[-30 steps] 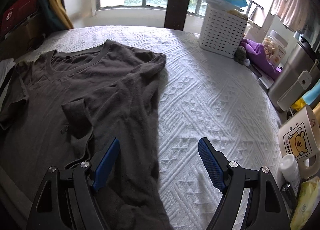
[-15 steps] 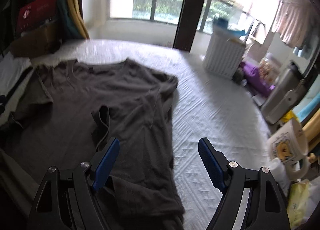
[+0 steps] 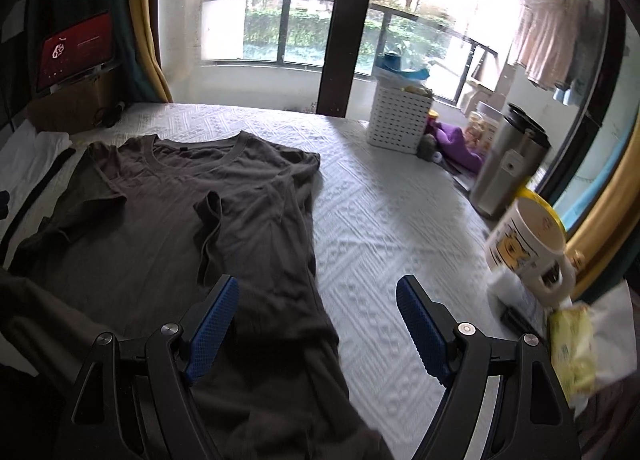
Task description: Fold small clothes
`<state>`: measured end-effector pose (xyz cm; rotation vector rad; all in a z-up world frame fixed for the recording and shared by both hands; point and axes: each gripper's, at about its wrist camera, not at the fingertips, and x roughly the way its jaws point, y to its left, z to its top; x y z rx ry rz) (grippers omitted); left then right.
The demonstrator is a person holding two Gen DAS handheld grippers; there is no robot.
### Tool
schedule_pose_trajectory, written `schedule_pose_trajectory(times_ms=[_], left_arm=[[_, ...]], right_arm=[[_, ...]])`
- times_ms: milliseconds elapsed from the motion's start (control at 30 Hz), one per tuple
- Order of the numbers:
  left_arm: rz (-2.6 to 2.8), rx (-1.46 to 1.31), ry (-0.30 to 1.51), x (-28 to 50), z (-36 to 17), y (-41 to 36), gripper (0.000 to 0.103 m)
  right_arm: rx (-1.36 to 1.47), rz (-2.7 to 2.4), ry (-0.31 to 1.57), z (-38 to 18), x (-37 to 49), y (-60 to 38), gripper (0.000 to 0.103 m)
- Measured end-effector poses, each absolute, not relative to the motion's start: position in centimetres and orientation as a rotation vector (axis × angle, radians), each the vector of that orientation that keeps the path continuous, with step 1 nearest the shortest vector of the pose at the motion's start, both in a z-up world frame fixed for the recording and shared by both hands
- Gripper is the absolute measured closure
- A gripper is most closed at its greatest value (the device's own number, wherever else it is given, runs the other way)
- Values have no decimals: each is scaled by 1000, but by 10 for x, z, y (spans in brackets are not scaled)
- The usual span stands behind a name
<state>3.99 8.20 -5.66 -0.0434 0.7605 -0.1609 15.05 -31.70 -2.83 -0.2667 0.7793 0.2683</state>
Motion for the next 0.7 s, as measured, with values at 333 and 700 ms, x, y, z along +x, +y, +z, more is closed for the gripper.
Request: schedule_pose_trajectory(times_ms=[333, 700], left_arm=[[-165, -64, 758, 6, -59, 82, 41], [-204, -108, 871, -27, -87, 80, 40]], right_arm=[[-179, 282, 802, -44, 93, -331, 21], [-213, 309, 876, -74, 75, -320, 50]])
